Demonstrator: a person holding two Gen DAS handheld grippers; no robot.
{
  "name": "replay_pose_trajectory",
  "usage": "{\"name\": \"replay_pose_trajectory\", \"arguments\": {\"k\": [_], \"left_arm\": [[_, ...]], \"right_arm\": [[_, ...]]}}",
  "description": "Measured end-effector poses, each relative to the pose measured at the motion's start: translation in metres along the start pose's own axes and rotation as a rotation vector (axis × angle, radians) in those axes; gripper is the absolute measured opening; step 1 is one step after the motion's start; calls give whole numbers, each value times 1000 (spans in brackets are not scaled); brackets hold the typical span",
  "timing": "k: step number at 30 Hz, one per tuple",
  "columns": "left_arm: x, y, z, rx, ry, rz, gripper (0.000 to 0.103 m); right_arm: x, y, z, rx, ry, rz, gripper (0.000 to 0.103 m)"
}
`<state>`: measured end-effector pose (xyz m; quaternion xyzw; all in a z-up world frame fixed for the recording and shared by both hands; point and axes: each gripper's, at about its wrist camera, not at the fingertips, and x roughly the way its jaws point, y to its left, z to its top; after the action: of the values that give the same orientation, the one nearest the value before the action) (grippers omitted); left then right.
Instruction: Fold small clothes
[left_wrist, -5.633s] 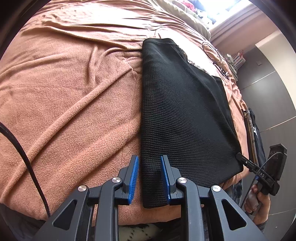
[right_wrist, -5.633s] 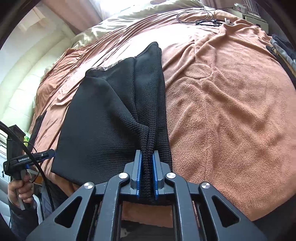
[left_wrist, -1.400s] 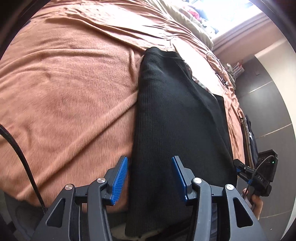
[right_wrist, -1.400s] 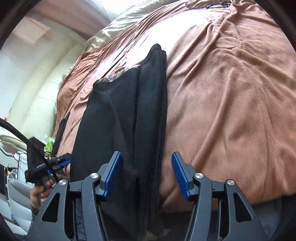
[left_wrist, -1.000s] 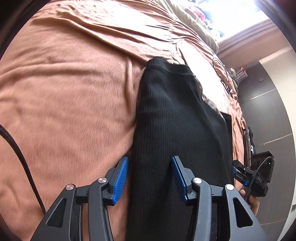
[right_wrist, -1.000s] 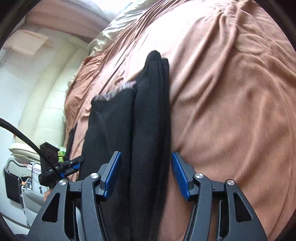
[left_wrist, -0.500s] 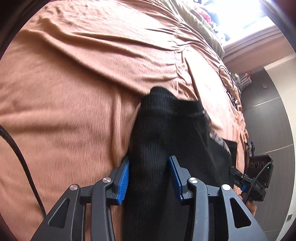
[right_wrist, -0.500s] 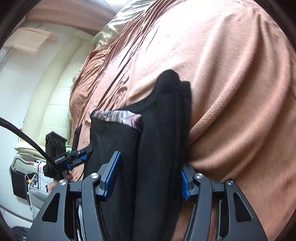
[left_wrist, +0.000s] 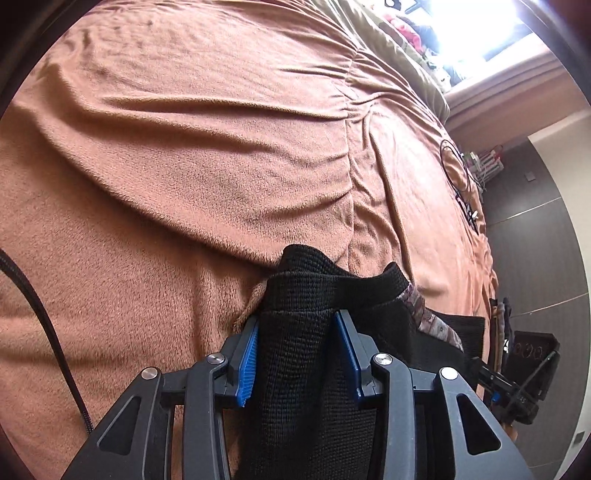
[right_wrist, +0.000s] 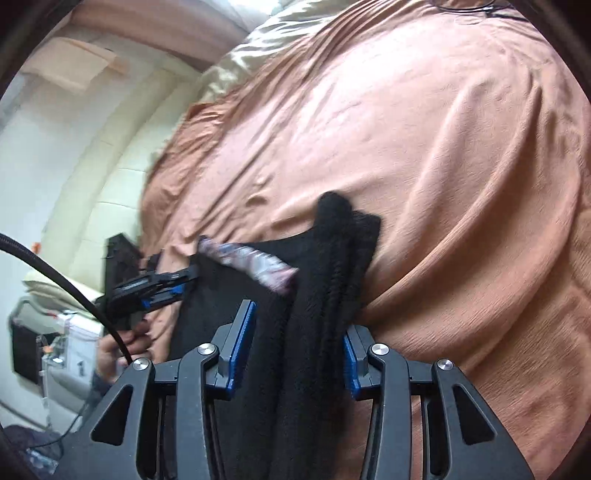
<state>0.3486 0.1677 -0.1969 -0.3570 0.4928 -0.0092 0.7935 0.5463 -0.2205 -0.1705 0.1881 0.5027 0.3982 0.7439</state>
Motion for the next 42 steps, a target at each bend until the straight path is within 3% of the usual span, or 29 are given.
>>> {"name": "replay_pose_trajectory", "arguments": {"k": [6,11,14,17,27,42], "left_arm": [[1,4,1,4,2,-20,39],[5,2,5,17,0,-7,33],[5,1,6,15,-1,0,24],[1,-5,6,34,-1,21,14],[-49,-36,-2,99,-76,-31,11],[-141,-96,-39,210,-210,-115,11]], "right_arm": [[22,-5,4,38,50,96,47],[39,7,11,4,67,78,47],[41,6,14,17,71,50,20],[39,14,12,-8,53,14,13],[6,65,-3,-108,-42,-21,10],[-74,125,-68,-220,-204,-52,9]]}}
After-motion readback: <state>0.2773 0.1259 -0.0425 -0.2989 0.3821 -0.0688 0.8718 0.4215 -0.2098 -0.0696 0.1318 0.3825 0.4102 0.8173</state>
